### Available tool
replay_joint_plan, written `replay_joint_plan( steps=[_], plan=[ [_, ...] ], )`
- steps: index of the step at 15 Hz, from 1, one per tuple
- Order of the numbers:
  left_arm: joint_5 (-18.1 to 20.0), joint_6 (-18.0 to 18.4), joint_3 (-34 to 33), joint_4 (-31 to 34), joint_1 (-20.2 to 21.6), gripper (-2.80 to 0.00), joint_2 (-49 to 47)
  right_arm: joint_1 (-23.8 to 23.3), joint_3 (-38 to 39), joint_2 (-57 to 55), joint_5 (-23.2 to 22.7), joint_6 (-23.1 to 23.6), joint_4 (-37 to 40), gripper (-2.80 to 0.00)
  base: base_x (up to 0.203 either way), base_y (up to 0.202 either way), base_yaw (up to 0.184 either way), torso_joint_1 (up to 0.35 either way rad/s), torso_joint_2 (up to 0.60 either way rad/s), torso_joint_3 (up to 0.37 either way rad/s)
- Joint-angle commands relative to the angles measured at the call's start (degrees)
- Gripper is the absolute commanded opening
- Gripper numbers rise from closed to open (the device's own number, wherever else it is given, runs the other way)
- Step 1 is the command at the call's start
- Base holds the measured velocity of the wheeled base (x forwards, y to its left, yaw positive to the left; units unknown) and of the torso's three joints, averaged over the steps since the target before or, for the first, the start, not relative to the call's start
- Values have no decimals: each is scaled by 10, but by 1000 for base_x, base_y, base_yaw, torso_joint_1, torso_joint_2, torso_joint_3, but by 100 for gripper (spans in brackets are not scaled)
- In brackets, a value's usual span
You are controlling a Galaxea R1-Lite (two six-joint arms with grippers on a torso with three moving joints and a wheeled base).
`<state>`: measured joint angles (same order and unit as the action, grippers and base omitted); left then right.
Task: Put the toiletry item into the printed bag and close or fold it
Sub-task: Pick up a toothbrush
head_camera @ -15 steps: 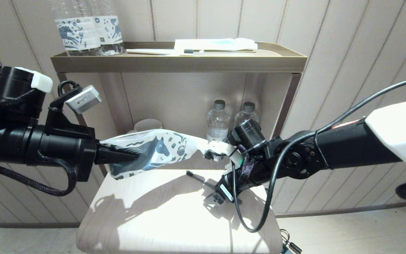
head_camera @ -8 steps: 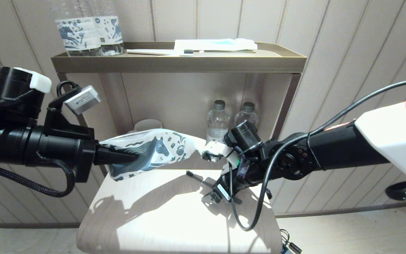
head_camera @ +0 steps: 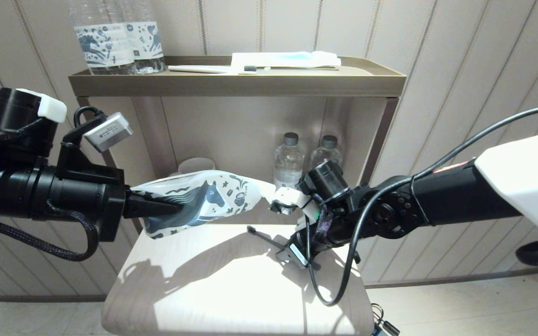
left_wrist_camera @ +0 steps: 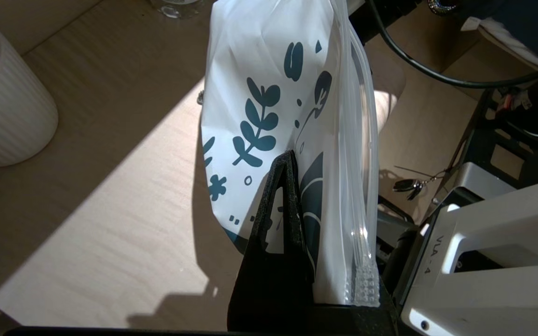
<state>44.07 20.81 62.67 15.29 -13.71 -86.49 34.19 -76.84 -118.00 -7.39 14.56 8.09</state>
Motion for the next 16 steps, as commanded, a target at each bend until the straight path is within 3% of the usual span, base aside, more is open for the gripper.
replay_joint_plan(
  steps=[1, 6, 14, 16],
  plan=[
    [2, 2, 0, 1, 0, -280, 1, 1, 3, 2, 0, 1, 2, -280, 0, 0, 0, 0, 0, 0],
    [3, 1, -2, 2, 0, -280, 2, 3, 33, 47, 10, 1, 3, -280, 0, 0, 0, 0, 0, 0],
    [8, 3, -14, 1, -4, -280, -5, -2, 138, 231, 11, 8, 8, -280, 0, 0, 0, 0, 0, 0],
    [18, 25, -31, -14, -4, -280, -11, -20, 159, 277, 11, 17, 14, -280, 0, 0, 0, 0, 0, 0]
  ],
)
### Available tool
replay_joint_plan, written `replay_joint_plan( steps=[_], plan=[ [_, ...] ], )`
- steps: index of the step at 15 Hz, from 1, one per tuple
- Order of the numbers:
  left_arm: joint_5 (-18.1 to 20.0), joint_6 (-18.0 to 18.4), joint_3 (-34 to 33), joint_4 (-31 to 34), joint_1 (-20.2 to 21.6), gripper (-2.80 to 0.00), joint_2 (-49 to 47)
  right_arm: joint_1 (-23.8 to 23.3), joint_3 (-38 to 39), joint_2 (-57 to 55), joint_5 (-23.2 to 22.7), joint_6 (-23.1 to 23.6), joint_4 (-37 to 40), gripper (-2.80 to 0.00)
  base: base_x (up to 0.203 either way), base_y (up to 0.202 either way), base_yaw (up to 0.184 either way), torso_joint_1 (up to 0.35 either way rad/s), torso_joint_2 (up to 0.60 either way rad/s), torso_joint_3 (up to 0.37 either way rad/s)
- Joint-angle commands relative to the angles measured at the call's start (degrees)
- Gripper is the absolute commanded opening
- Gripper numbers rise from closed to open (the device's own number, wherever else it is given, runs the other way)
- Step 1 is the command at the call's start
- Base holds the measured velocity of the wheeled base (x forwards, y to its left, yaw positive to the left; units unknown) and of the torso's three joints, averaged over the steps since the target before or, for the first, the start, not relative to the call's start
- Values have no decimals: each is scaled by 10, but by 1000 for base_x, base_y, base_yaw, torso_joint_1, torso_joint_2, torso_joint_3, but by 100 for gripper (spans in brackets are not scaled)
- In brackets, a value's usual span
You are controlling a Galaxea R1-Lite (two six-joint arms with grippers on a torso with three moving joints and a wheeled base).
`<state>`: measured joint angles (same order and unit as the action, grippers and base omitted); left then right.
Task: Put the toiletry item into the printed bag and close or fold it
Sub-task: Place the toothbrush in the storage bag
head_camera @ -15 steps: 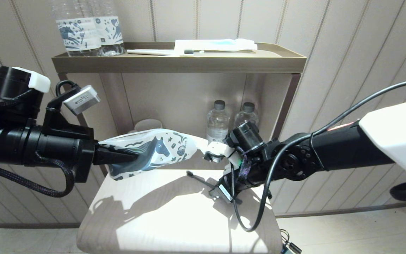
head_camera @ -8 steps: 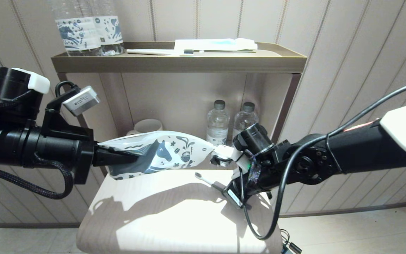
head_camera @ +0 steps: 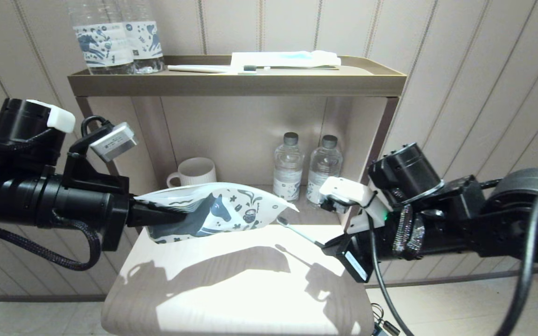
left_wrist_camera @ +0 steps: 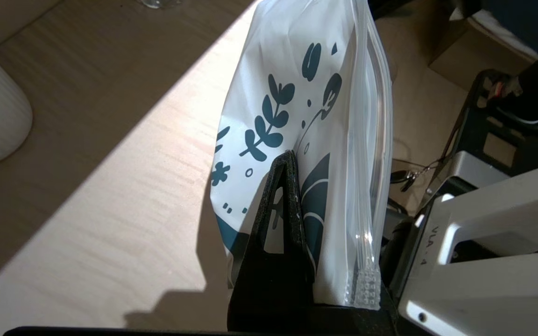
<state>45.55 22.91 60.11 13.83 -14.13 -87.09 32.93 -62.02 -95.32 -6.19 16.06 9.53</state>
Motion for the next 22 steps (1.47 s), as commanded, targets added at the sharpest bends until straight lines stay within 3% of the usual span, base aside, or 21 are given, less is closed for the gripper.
replay_joint_plan(
  steps=[1, 4, 8, 10, 11, 13, 18, 22],
  plan=[
    [6, 30, -20, -22, 1, -280, -13, -16, 14, 78, -1, 8, 19, -280, 0, 0, 0, 0, 0, 0],
    [-2, 67, -2, -48, -15, -280, -46, -20, -46, 135, -1, 17, 151, -280, 0, 0, 0, 0, 0, 0],
    [-114, 92, 33, -49, -114, -280, -98, 5, -205, 132, -16, 19, 297, -280, 0, 0, 0, 0, 0, 0],
    [-139, 97, 41, -53, -149, -280, -119, 15, -277, 101, -82, 14, 369, -280, 0, 0, 0, 0, 0, 0],
    [-143, 98, 49, -57, -161, -280, -128, 15, -318, 80, -126, 11, 415, -280, 0, 0, 0, 0, 0, 0],
    [-145, 97, 65, -60, -171, -280, -144, 16, -372, 43, -159, 8, 491, -280, 0, 0, 0, 0, 0, 0],
    [-156, 99, 65, -78, -174, -280, -150, 13, -438, -42, -162, 0, 589, -280, 0, 0, 0, 0, 0, 0],
    [-156, 100, 61, -80, -178, -280, -148, 2, -485, -82, -157, -3, 603, -280, 0, 0, 0, 0, 0, 0]
  ],
)
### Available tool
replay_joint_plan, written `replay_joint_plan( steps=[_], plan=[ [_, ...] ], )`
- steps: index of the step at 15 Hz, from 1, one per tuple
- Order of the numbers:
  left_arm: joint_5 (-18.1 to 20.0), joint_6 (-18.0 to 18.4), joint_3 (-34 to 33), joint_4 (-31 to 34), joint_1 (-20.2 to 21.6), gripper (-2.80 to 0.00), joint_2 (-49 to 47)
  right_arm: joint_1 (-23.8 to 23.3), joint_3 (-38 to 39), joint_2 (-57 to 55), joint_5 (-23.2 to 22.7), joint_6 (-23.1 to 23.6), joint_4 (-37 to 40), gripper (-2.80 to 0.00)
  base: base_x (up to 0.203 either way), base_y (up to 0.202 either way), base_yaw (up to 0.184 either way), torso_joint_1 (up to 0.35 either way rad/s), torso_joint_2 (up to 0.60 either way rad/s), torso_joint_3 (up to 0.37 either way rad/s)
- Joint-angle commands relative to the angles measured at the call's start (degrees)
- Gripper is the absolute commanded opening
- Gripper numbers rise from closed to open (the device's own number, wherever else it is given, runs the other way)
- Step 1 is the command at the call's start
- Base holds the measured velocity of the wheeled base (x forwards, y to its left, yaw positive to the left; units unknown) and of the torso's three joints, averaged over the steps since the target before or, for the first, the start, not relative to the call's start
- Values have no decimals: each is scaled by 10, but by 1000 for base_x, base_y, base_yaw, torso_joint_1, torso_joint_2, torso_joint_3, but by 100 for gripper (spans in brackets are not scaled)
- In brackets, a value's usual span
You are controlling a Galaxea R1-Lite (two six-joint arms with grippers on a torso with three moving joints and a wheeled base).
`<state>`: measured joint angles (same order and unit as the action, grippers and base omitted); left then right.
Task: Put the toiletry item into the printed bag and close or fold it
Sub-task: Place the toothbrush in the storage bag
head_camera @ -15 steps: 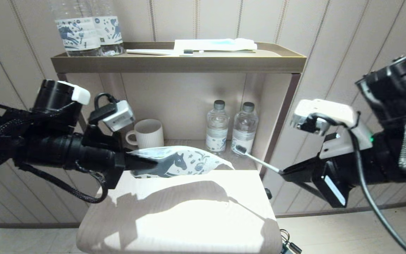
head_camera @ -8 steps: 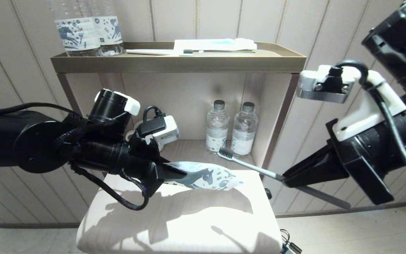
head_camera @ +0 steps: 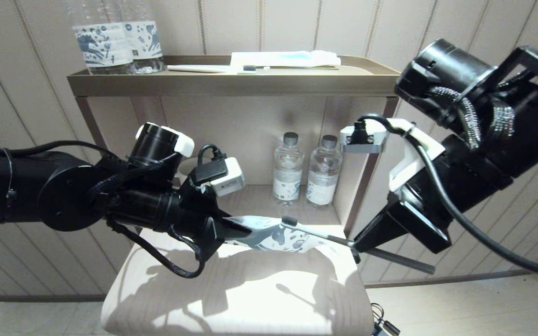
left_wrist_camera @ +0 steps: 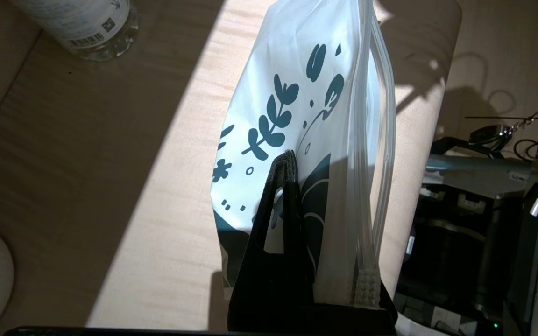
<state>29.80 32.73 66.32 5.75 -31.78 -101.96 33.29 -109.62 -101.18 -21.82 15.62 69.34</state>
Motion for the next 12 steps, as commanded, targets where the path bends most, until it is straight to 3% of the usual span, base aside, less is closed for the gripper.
replay_joint_plan(
  steps=[1, 12],
  plan=[
    [2, 2, 0, 0, -2, -280, 1, -2, -9, -28, 1, 1, 4, -280, 0, 0, 0, 0, 0, 0],
    [1, 3, -4, 0, -12, -280, 6, 6, -9, -54, 13, 2, -13, -280, 0, 0, 0, 0, 0, 0]
  ],
)
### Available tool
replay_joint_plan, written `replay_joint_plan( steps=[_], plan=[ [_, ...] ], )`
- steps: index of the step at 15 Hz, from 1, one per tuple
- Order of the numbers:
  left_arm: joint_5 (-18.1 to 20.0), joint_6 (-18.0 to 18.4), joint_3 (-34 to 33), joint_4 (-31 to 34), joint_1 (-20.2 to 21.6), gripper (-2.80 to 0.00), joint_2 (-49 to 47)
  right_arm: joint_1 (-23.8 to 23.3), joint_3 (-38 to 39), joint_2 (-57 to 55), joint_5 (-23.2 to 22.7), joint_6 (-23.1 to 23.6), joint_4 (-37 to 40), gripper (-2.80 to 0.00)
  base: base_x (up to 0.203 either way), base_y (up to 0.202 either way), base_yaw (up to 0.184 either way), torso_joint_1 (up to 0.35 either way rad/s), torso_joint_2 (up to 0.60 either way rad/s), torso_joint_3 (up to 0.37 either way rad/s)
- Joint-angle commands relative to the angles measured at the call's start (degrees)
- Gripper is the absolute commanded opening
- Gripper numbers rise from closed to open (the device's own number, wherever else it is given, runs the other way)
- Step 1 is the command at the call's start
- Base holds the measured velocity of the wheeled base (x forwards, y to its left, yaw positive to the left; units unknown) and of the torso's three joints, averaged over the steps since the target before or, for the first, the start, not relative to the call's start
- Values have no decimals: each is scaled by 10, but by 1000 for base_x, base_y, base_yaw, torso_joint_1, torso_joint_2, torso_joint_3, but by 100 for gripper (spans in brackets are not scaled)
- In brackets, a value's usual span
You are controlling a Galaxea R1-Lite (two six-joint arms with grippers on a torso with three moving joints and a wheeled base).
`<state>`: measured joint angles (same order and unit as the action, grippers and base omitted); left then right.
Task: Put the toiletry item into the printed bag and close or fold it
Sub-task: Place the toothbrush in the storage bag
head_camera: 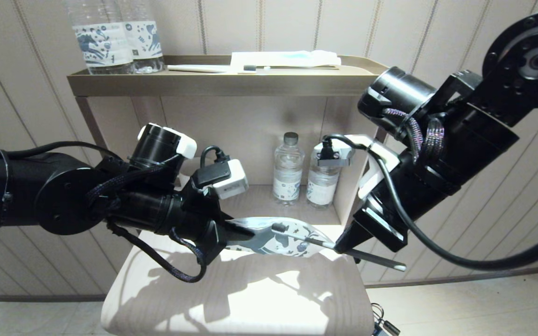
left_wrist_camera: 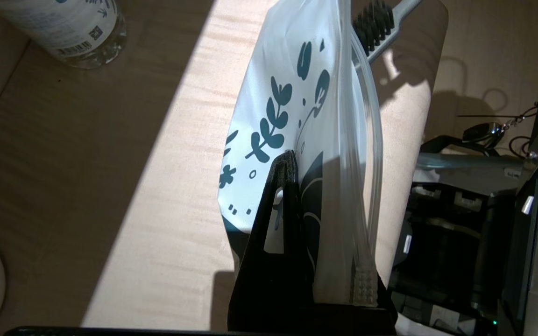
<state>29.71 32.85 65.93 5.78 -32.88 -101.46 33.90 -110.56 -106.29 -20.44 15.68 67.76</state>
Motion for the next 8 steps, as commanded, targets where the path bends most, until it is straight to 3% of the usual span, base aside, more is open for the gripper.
replay_joint_plan(
  steps=[1, 8],
  plan=[
    [2, 2, -1, 0, -1, -280, 1, 0, 0, 2, -1, 1, 2, -280, 0, 0, 0, 0, 0, 0],
    [2, 2, 2, -1, -1, -280, -6, 6, 6, 53, -1, 0, 21, -280, 0, 0, 0, 0, 0, 0]
  ],
)
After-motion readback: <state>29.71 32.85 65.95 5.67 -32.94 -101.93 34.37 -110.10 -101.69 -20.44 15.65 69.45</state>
